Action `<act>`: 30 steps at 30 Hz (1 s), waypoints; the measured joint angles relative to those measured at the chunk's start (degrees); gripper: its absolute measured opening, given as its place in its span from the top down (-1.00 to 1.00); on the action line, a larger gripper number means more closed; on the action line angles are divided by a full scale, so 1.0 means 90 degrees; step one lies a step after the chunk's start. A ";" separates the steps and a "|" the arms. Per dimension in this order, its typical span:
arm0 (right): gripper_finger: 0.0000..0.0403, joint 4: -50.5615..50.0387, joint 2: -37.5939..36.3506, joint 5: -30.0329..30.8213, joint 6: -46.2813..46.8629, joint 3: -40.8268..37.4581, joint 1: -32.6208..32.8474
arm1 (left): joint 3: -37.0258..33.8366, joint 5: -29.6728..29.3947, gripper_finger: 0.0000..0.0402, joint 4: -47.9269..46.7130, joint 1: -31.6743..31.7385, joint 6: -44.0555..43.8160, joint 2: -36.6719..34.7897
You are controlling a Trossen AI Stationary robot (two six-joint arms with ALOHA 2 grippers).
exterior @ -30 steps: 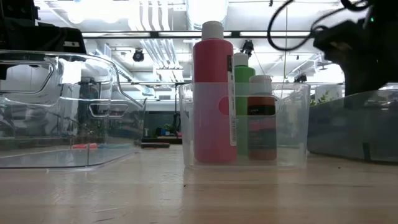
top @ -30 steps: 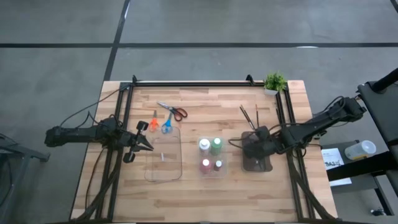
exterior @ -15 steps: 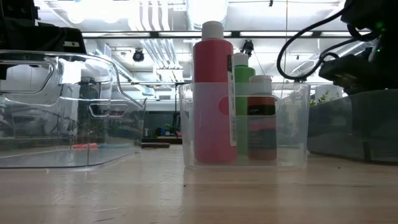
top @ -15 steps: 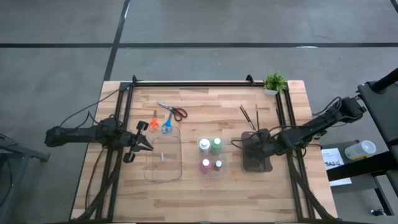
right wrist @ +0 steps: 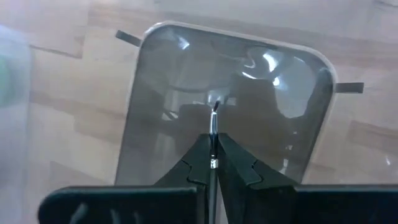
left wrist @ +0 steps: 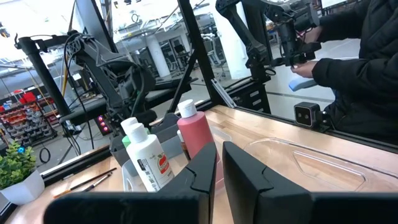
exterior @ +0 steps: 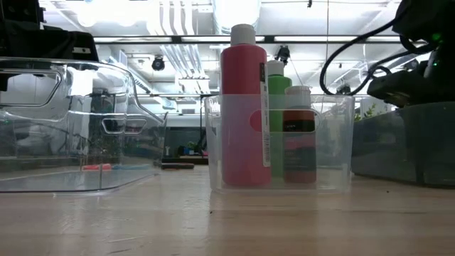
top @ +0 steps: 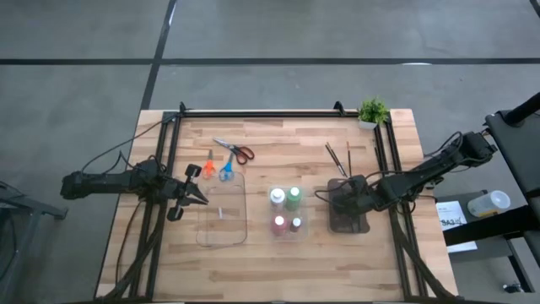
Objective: Pick & Place Paint Supplies
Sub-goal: Put the left silver paintbrush into the black bin, then put the right gold paintbrush into the black bin
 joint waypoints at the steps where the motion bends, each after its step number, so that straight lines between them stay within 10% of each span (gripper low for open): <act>1: 0.94 0.0022 0.0000 -0.0016 0.0004 -0.0025 0.0000 | 0.0002 0.0002 0.82 -0.0001 0.0000 0.0000 0.0000; 19: 0.92 0.0180 0.0000 -0.0017 0.0182 -0.0067 0.0000 | 0.0001 0.0001 0.82 -0.0002 -0.0001 0.0000 0.0000; 30: 0.47 0.0289 0.0000 -0.0022 0.0031 -0.0067 -0.0002 | 0.0000 0.0002 0.82 0.0000 0.0000 0.0000 0.0000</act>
